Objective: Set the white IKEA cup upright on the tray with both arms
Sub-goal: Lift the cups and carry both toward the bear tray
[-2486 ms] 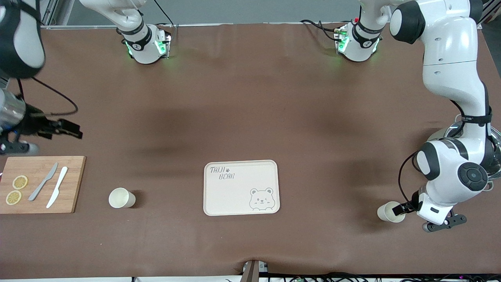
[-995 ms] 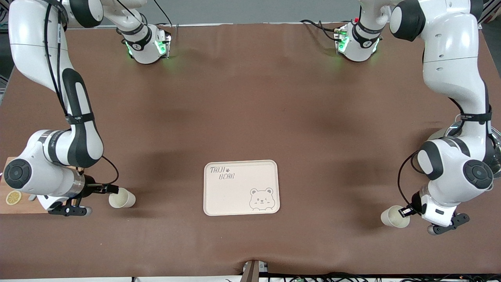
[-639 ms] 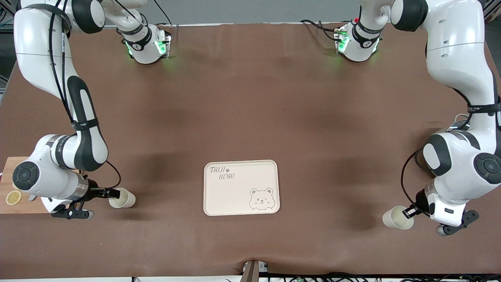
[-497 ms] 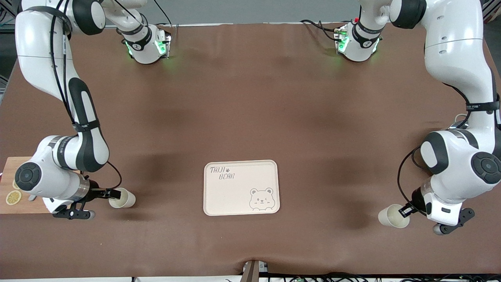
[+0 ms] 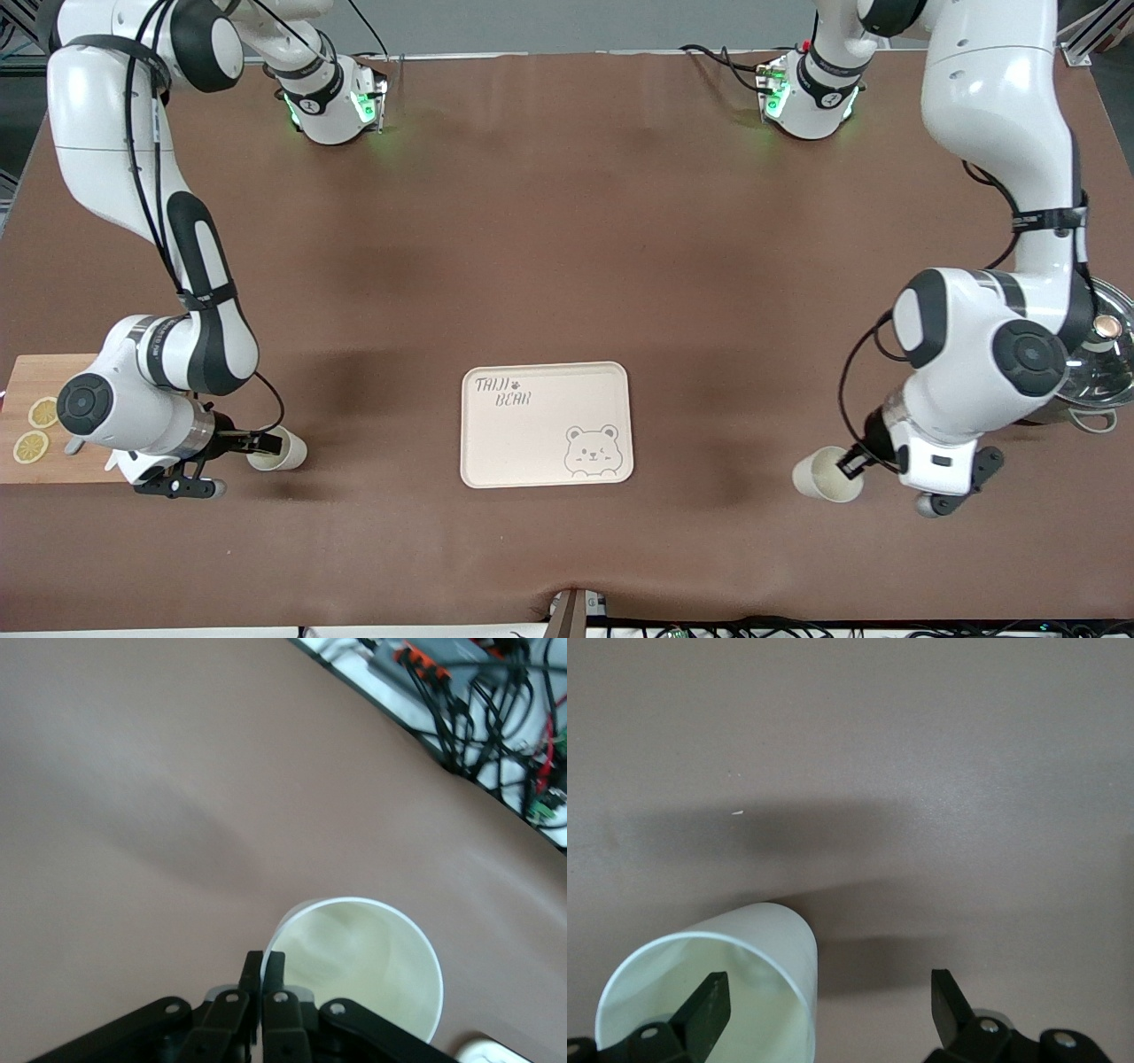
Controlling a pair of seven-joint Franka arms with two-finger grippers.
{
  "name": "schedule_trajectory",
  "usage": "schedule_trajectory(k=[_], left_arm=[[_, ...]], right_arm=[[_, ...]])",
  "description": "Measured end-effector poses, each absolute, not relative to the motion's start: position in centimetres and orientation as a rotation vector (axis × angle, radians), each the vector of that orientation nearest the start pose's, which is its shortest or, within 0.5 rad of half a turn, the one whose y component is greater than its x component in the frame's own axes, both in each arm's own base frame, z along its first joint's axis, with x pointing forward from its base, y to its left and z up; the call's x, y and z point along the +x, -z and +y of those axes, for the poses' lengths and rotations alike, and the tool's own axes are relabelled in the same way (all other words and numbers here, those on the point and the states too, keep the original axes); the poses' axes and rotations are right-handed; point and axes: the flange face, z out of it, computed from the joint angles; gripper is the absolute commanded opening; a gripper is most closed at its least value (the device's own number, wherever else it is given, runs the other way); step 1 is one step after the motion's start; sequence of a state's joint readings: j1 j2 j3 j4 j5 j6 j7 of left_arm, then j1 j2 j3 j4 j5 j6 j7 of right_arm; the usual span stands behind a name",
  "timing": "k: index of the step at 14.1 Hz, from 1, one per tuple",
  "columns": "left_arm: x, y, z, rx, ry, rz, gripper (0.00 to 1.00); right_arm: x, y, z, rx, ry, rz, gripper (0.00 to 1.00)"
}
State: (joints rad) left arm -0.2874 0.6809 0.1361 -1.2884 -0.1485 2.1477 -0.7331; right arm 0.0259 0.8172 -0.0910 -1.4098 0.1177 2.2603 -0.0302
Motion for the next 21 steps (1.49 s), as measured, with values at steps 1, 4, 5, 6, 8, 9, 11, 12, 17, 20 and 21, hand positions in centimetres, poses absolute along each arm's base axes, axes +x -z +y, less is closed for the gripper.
schedule_trajectory(k=[1, 4, 5, 6, 8, 9, 11, 12, 17, 20, 21], left_arm=[[73.6, -36.7, -16.5, -3.102, 0.231, -1.006, 0.00], [72.2, -36.8, -22.0, -3.100, 0.216, -1.057, 0.00], [71.7, -36.8, -23.7, -3.100, 0.210, -1.066, 0.00], [71.1, -36.8, -25.3, -3.103, 0.205, -1.067, 0.00], [70.1, -36.6, -28.0, -3.107, 0.191, -1.061, 0.00], [69.6, -36.4, -29.2, -3.108, 0.182, -1.055, 0.00], [68.5, -35.6, -31.6, -3.099, 0.162, -1.054, 0.00], [67.9, -35.0, -32.8, -3.090, 0.158, -1.051, 0.00], [65.3, -31.3, -37.9, -3.047, 0.129, -1.026, 0.00], [64.2, -29.0, -40.4, -3.029, 0.146, -1.034, 0.00], [63.9, -28.3, -41.2, -3.030, 0.150, -1.031, 0.00]], right_arm=[[73.3, -21.7, -3.1, -3.114, 0.062, 0.121, 1.00], [73.3, -21.8, -3.0, -3.113, 0.065, 0.120, 1.00], [73.3, -21.8, -2.9, -3.112, 0.065, 0.119, 0.83], [73.3, -21.8, -2.9, -3.112, 0.065, 0.117, 0.67], [73.3, -21.8, -2.8, -3.111, 0.065, 0.116, 0.46], [73.3, -21.8, -2.8, -3.111, 0.065, 0.115, 0.41], [73.3, -21.8, -2.6, -3.110, 0.064, 0.113, 0.20], [73.3, -21.8, -2.6, -3.110, 0.064, 0.112, 0.14], [73.4, -21.9, -2.3, -3.106, 0.065, 0.108, 0.00], [73.4, -21.9, -2.1, -3.106, 0.066, 0.105, 0.00], [73.4, -21.9, -2.1, -3.106, 0.065, 0.104, 0.00]])
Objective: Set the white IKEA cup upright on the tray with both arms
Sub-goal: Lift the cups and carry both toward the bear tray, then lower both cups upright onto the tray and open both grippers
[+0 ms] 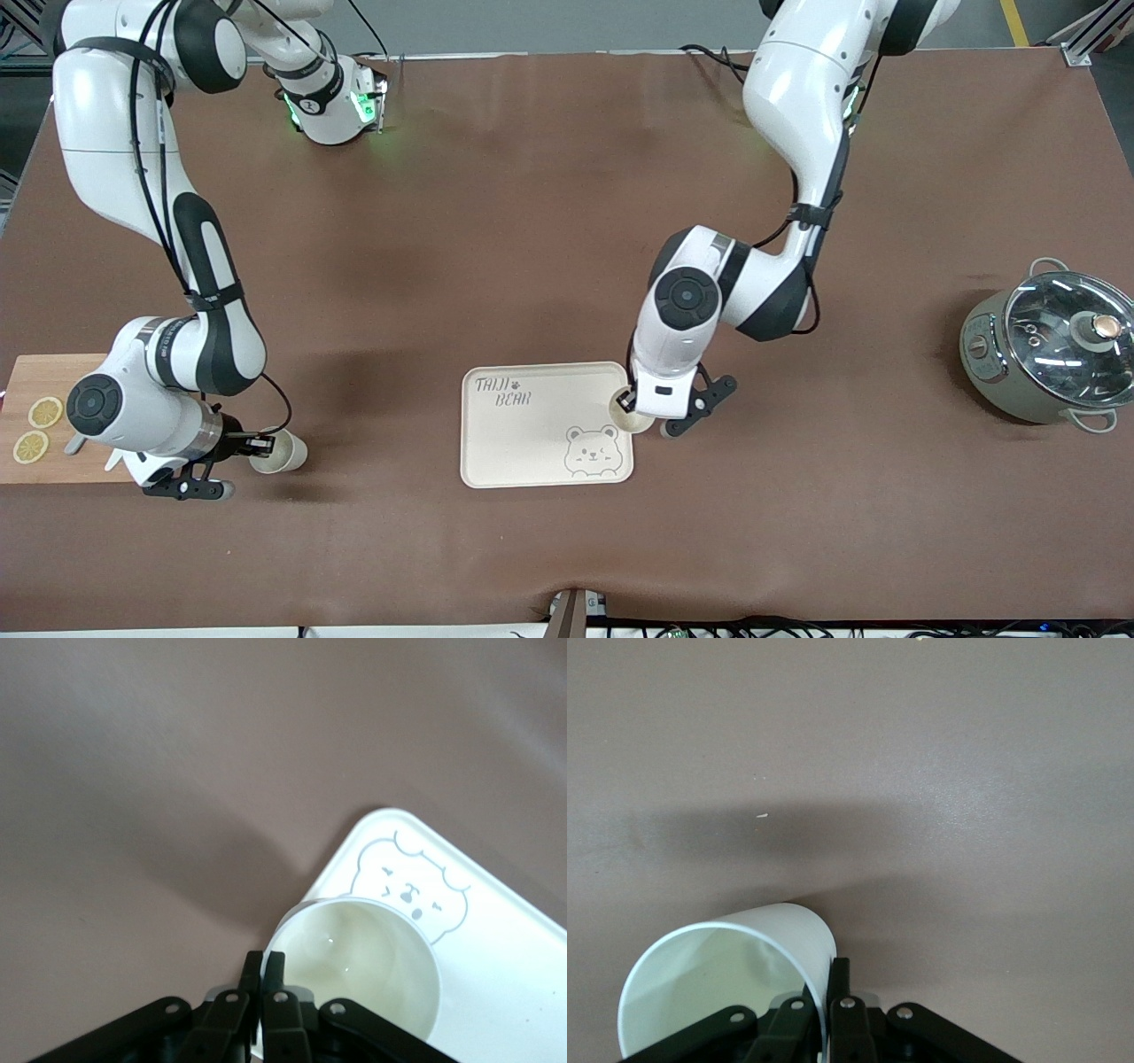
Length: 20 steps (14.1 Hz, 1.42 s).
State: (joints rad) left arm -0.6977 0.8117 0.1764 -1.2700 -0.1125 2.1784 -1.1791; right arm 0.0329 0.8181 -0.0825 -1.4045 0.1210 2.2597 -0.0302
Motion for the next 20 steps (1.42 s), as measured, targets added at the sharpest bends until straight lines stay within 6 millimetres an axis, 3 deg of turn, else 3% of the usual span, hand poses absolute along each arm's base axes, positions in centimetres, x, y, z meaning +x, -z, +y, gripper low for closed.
schedule_trajectory(k=[4, 7, 9, 11, 12, 14, 15, 17, 20], left_arm=[[62.9, -26.5, -43.3, -3.040, 0.169, -1.023, 0.00], [62.4, -25.8, -44.3, -3.051, 0.185, -1.020, 0.00], [61.9, -25.2, -44.9, -3.051, 0.180, -1.004, 0.00], [61.5, -24.6, -45.3, -3.049, 0.173, -0.990, 0.00], [61.4, -24.4, -45.4, -3.049, 0.172, -0.987, 0.05], [61.4, -24.3, -45.4, -3.048, 0.172, -0.986, 0.32], [61.4, -24.4, -45.4, -3.047, 0.177, -0.982, 0.41], [61.5, -24.4, -45.4, -3.045, 0.187, -0.973, 0.71], [61.6, -24.8, -45.5, -3.053, 0.199, -0.974, 0.95]], right_arm=[[72.9, -21.9, -0.1, -3.043, -0.056, 0.143, 0.00], [73.0, -23.3, 1.7, -3.012, -0.159, 0.246, 0.00], [73.1, -24.5, 4.2, -2.999, -0.197, 0.327, 0.00], [72.8, -25.5, 8.2, -2.993, -0.215, 0.415, 0.00], [72.5, -25.9, 10.5, -2.992, -0.222, 0.461, 0.00], [71.8, -26.3, 14.8, -2.989, -0.232, 0.540, 0.00], [71.3, -26.3, 16.7, -2.988, -0.238, 0.575, 0.00], [70.4, -26.3, 20.6, -2.983, -0.247, 0.655, 0.00], [69.0, -27.2, 26.1, -2.959, -0.222, 0.778, 0.00]])
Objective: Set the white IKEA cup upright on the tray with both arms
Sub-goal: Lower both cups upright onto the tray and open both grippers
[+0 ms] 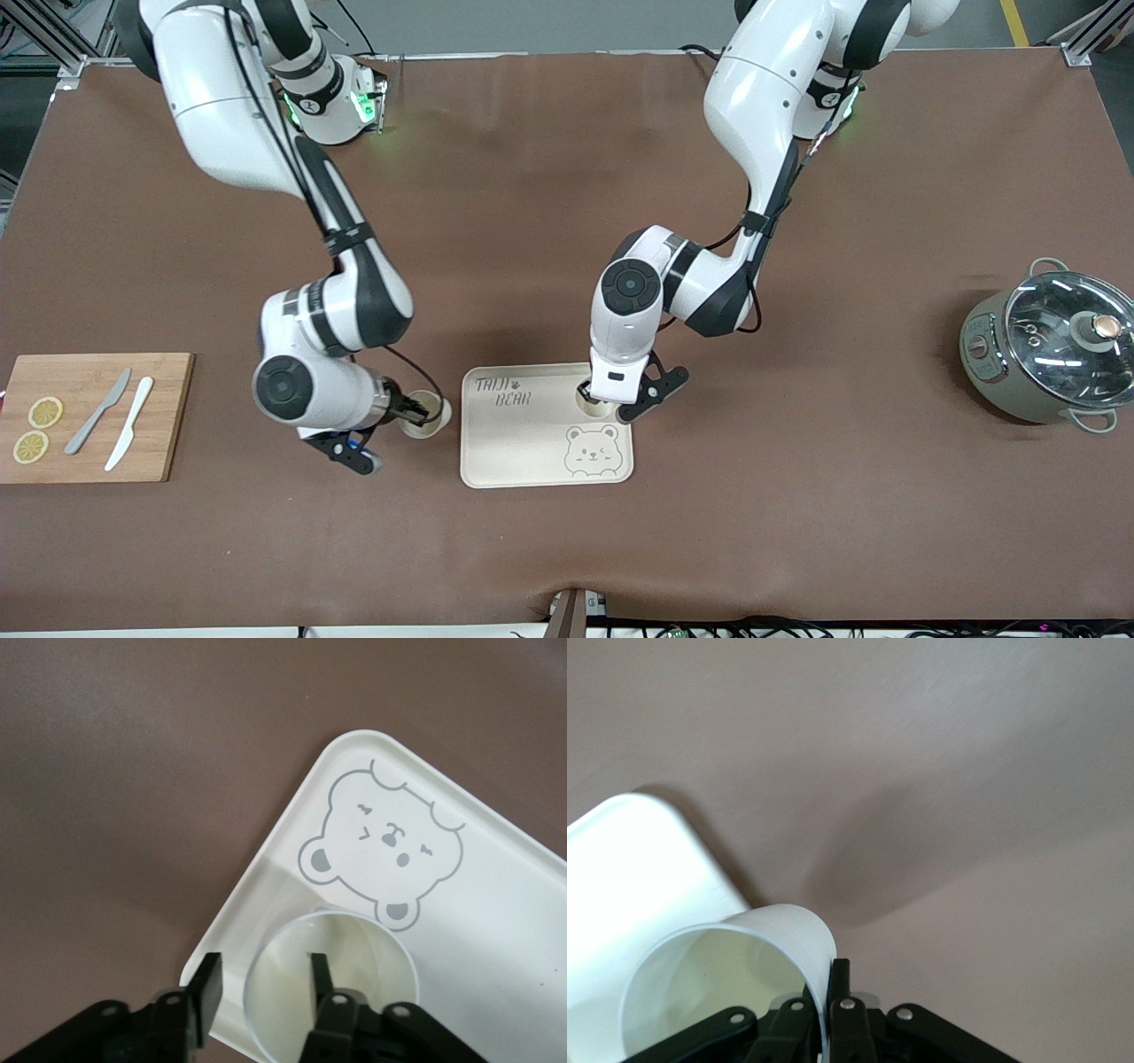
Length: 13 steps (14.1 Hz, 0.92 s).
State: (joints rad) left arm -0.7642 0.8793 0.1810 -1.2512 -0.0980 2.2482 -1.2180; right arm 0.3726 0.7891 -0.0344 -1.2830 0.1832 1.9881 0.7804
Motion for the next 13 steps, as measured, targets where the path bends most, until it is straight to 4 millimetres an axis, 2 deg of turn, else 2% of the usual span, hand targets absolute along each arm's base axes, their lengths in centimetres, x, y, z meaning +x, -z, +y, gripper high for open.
schedule_trajectory(k=[1, 3, 6, 9, 13], left_arm=[[61.8, -25.2, -45.6, -3.058, 0.210, -0.976, 1.00], [62.2, -26.8, -45.7, -3.075, 0.237, -0.985, 1.00], [63.0, -30.3, -45.1, -3.096, 0.288, -1.015, 1.00], [64.4, -33.4, -42.7, -3.070, 0.344, -1.061, 1.00], [66.6, -37.1, -37.8, -3.044, 0.362, -1.038, 1.00]], right_arm=[[68.7, -27.7, 27.8, -2.945, -0.205, 0.819, 0.00], [68.2, -28.3, 30.2, -2.912, -0.160, 0.885, 0.00], [67.9, -28.7, 32.6, -2.862, -0.078, 0.926, 0.00], [67.4, -28.4, 34.7, -2.840, -0.032, 0.920, 0.00], [67.1, -27.2, 35.3, -2.854, -0.018, 0.905, 0.00]])
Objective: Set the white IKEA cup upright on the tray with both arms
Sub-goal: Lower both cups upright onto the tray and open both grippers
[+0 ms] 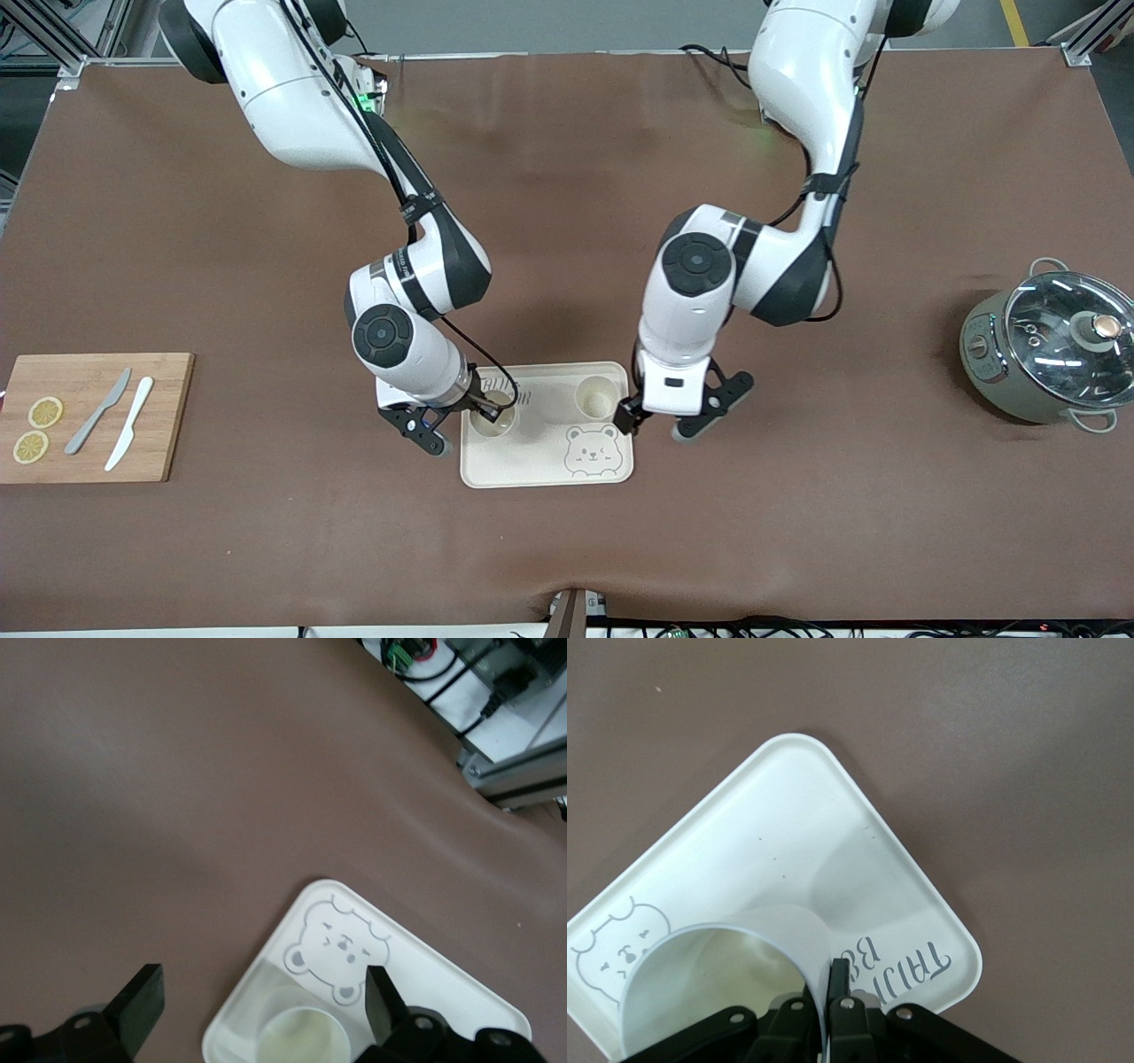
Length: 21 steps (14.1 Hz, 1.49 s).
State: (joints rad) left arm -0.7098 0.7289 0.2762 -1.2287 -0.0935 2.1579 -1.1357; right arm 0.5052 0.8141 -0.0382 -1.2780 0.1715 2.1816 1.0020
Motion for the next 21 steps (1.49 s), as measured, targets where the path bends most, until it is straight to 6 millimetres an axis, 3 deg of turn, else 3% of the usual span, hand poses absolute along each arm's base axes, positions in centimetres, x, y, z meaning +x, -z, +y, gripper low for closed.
schedule_trajectory(k=[4, 8, 16, 17, 18, 19, 20, 21], left_arm=[[68.6, -40.8, -31.1, -3.036, 0.308, -0.936, 1.00], [69.2, -44.0, -25.7, -3.042, 0.244, -0.821, 1.00], [69.9, -48.0, -15.9, -3.070, 0.156, -0.568, 1.00], [69.9, -48.6, -14.7, -3.075, 0.153, -0.539, 1.00], [69.9, -49.1, -13.6, -3.080, 0.151, -0.507, 1.00], [69.8, -49.7, -12.4, -3.085, 0.145, -0.475, 1.00], [69.7, -50.3, -11.2, -3.090, 0.141, -0.445, 1.00], [69.6, -51.0, -10.0, -3.094, 0.138, -0.415, 1.00]], right_arm=[[66.9, -25.3, 36.0, -2.856, -0.002, 0.894, 0.00], [66.6, -24.3, 36.6, -2.868, 0.017, 0.873, 0.00], [66.6, -23.4, 36.8, -2.888, 0.043, 0.854, 0.01], [66.5, -23.3, 36.8, -2.889, 0.043, 0.852, 0.20], [66.5, -23.3, 36.8, -2.889, 0.043, 0.852, 0.30], [66.5, -23.3, 36.8, -2.889, 0.044, 0.851, 0.56], [66.5, -23.3, 36.8, -2.888, 0.045, 0.851, 0.90], [66.5, -23.3, 36.8, -2.888, 0.047, 0.851, 1.00]])
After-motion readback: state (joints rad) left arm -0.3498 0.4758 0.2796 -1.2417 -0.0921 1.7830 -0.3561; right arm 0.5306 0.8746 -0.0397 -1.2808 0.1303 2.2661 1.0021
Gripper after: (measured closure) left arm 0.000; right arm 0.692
